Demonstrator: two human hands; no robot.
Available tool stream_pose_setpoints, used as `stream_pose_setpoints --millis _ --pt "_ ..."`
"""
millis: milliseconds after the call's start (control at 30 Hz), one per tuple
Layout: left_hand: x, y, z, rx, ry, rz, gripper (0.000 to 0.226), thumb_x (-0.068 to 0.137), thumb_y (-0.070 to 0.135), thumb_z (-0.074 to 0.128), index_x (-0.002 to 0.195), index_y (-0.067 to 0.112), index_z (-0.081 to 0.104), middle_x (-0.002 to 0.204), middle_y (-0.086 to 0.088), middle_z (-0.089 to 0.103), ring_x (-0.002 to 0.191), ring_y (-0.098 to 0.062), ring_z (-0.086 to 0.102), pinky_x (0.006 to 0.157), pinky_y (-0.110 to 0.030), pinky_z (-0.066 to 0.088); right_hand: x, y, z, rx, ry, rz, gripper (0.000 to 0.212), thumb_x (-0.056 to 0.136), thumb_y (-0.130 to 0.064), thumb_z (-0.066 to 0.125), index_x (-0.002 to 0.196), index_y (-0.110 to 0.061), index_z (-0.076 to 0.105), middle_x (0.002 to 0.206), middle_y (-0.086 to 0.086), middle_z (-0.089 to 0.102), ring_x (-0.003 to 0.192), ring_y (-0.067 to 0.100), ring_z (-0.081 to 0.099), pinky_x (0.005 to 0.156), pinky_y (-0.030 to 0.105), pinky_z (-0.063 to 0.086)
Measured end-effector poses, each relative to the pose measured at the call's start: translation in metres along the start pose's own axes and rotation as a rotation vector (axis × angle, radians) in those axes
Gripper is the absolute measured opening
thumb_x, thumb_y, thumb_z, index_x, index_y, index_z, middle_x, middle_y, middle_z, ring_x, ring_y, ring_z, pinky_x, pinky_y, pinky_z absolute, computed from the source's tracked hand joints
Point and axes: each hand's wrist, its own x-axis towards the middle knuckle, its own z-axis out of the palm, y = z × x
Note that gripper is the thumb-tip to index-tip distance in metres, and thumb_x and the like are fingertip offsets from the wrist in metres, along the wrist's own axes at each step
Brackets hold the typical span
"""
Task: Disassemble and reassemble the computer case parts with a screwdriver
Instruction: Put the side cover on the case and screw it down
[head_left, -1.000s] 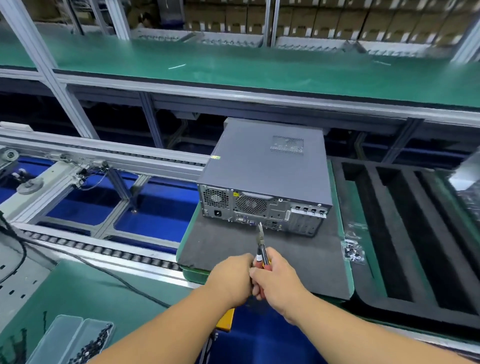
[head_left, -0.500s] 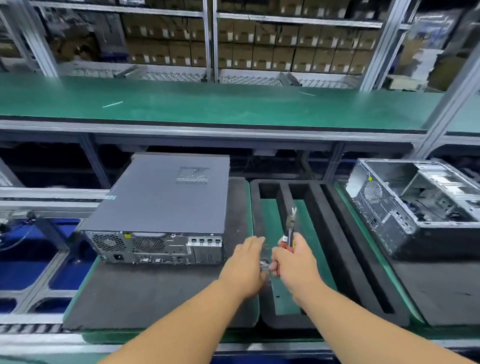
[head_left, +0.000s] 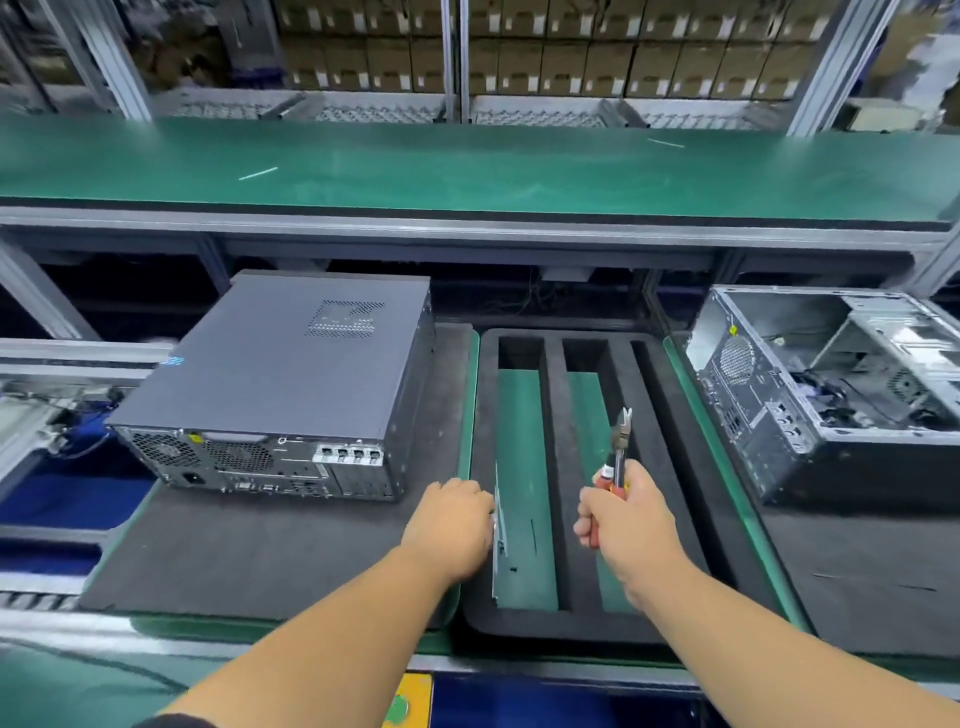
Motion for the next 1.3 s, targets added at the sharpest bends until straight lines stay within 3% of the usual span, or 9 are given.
stream_pose_setpoints --millis 100,167,300,433,633,733,867,1067,1300 --pt "-0.03 -0.016 0.02 -0.039 -0.037 -0.059 0.023 0.094 0.024 0.041 0.103 0.025 0.061 0.111 0.005 0.059 0.106 -0.024 0.058 0.081 -0.036 0.041 -0.003 -0.002 0.015 0.007 -0.027 0.012 0.011 0.094 -0.002 0.056 0.095 -0.013 0.052 0.083 0.012 0.06 0.059 0.021 0.056 0.056 0.03 0.052" --pt "-0.048 -0.021 0.035 -0.06 -0.055 -0.084 0.037 0.092 0.024 0.042 0.126 0.022 0.056 0.13 0.003 0.051 0.125 -0.022 0.05 0.096 -0.035 0.045 -0.005 -0.001 0.027 0.002 -0.054 0.024 0.012 0.094 -0.001 0.055 0.095 -0.013 0.052 0.083 0.012 0.059 0.061 0.022 0.055 0.055 0.029 0.052" --pt "-0.072 -0.027 0.051 -0.011 -0.145 -0.198 0.078 0.096 0.037 0.034 0.163 0.007 0.006 0.17 -0.012 0.004 0.157 -0.031 0.0 0.127 -0.047 0.01 -0.012 0.002 0.054 -0.023 -0.104 0.052 0.009 0.094 -0.002 0.055 0.1 -0.009 0.053 0.08 0.011 0.062 0.061 0.02 0.056 0.056 0.029 0.052" --pt "-0.089 -0.051 0.05 -0.025 -0.168 -0.257 0.08 0.095 0.038 0.031 0.163 0.008 0.001 0.171 -0.014 -0.001 0.158 -0.029 -0.007 0.128 -0.047 -0.001 -0.021 0.001 0.078 -0.008 -0.183 0.073 0.013 0.093 -0.002 0.055 0.104 -0.009 0.054 0.085 0.013 0.061 0.063 0.02 0.055 0.058 0.03 0.052" --pt "-0.09 -0.095 0.038 -0.028 -0.004 -0.325 0.058 0.1 0.047 0.044 0.148 0.015 0.036 0.151 -0.006 0.037 0.148 -0.031 0.025 0.124 -0.045 0.019 -0.027 -0.001 0.094 -0.012 -0.255 0.045 0.012 0.09 -0.008 0.057 0.099 -0.015 0.054 0.085 0.012 0.062 0.06 0.019 0.058 0.06 0.033 0.053" --pt "-0.095 -0.106 0.045 -0.026 -0.068 -0.405 0.08 0.101 0.053 0.036 0.162 0.015 0.003 0.168 -0.01 0.008 0.156 -0.032 0.001 0.126 -0.051 0.008 -0.033 0.002 0.098 -0.011 -0.263 0.041 0.013 0.09 -0.007 0.057 0.094 -0.019 0.053 0.077 0.008 0.062 0.059 0.019 0.058 0.058 0.033 0.052" --pt "-0.106 -0.133 0.055 -0.007 -0.211 -0.459 0.095 0.097 0.07 0.02 0.154 0.016 -0.032 0.165 -0.009 -0.03 0.153 -0.028 -0.028 0.125 -0.053 -0.004 -0.039 0.0 0.098 0.005 -0.273 0.056 0.025 0.088 -0.006 0.057 0.086 -0.03 0.052 0.072 0.004 0.061 0.059 0.018 0.057 0.058 0.032 0.052" --pt "-0.117 -0.181 0.038 -0.022 -0.342 -0.502 0.099 0.093 0.079 0.02 0.154 0.021 -0.032 0.165 -0.005 -0.031 0.153 -0.024 -0.027 0.126 -0.05 -0.007 -0.045 -0.013 0.089 -0.003 -0.298 0.015 0.013 0.085 -0.009 0.056 0.095 -0.017 0.052 0.081 0.009 0.06 0.06 0.022 0.058 0.059 0.036 0.05" --pt "-0.076 -0.146 -0.001 -0.046 -0.03 -0.455 0.095 0.094 0.073 0.014 0.152 0.015 -0.035 0.165 -0.004 -0.033 0.153 -0.023 -0.028 0.126 -0.053 -0.006 -0.033 -0.036 0.068 0.064 -0.26 -0.002 0.015 0.09 -0.002 0.056 0.097 -0.013 0.052 0.083 0.011 0.058 0.058 0.022 0.055 0.055 0.034 0.046"
